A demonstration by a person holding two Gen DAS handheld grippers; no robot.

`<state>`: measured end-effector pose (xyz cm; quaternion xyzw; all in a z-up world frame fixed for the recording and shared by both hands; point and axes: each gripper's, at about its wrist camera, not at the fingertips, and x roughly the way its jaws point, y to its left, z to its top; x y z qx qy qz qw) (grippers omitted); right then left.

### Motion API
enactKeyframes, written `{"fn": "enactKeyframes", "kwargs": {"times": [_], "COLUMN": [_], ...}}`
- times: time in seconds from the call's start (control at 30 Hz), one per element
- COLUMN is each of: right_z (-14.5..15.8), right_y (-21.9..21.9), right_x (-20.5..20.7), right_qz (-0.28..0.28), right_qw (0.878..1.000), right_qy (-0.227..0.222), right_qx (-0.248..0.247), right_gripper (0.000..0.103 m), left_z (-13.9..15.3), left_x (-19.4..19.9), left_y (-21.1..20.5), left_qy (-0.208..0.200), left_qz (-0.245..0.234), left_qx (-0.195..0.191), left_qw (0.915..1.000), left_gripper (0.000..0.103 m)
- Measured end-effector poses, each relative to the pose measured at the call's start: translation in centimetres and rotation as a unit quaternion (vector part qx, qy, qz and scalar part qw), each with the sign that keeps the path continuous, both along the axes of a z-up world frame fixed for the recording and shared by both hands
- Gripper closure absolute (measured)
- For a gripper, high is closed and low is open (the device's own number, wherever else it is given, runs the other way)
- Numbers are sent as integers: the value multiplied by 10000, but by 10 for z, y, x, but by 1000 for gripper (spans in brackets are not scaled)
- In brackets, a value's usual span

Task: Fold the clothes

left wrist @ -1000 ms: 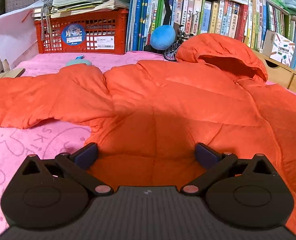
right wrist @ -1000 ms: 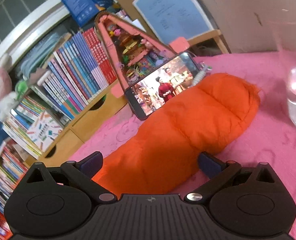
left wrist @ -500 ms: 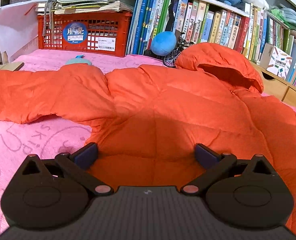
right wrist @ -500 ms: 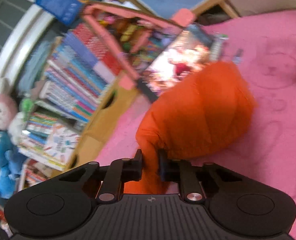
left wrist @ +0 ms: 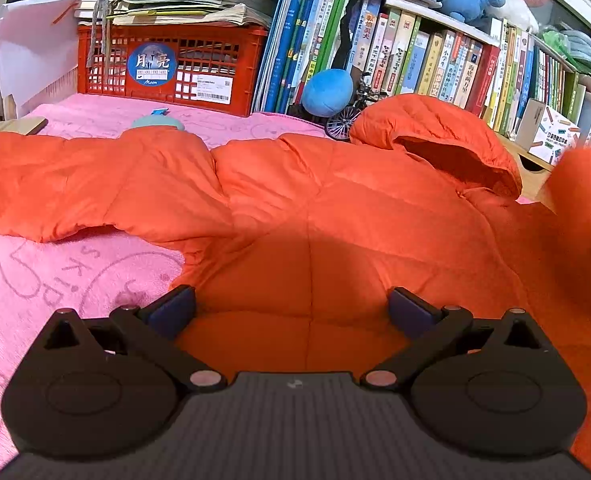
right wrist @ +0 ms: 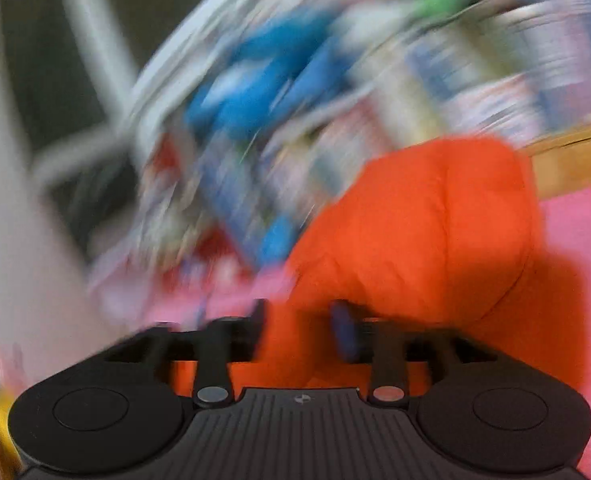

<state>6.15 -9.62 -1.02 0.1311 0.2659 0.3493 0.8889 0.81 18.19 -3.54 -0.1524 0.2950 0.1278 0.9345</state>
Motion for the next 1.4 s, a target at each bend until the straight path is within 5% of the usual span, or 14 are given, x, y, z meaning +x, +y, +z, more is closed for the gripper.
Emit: {"fn": "enactKeyframes", "kwargs": {"times": [0.17,0.4,0.63,0.8,0.93,1.13,1.17,1.27,1.4], "right_z": [-47,-59,-59,-47,-46,-54,-56,-59,-58], "right_y": [35,22,-3,-54,-90,-117,-118,-116,-114], "right_x": [-17,-19,-9,-12,-15,-5,-3,1,0], "right_qz": [306,405,278,332,-605,-1253,-1295,-1445,-1649], "right_qw": [9965,9981,9958,9694,9520,9301,9296,9327,9369], "right_qy": [160,302,386,-6,-317,-138,-101,-18,-51], "right_qx": [-755,-353,777,2433,2985,3450,3450,3304,3083], "right_gripper": [20,11,9,3,1,0,0,0,0], "left_z": [0,1,5,26,22,2,4,18,31], "left_x": [0,1,-3,3,43,110,111,104,90], "left_y": [1,1,5,2,-26,-67,-70,-75,-77], "left_qy": [-20,14,-6,-550,-470,183,157,-93,-193], "left_qz": [1,1,101,-23,-246,291,317,352,660], "left_qx": [-27,12,-106,-910,-1065,-138,-10,311,1522], "left_qw": [10000,10000,9999,9943,9929,9993,9994,9989,9860], "left_gripper": [0,0,0,0,0,0,7,62,63]}}
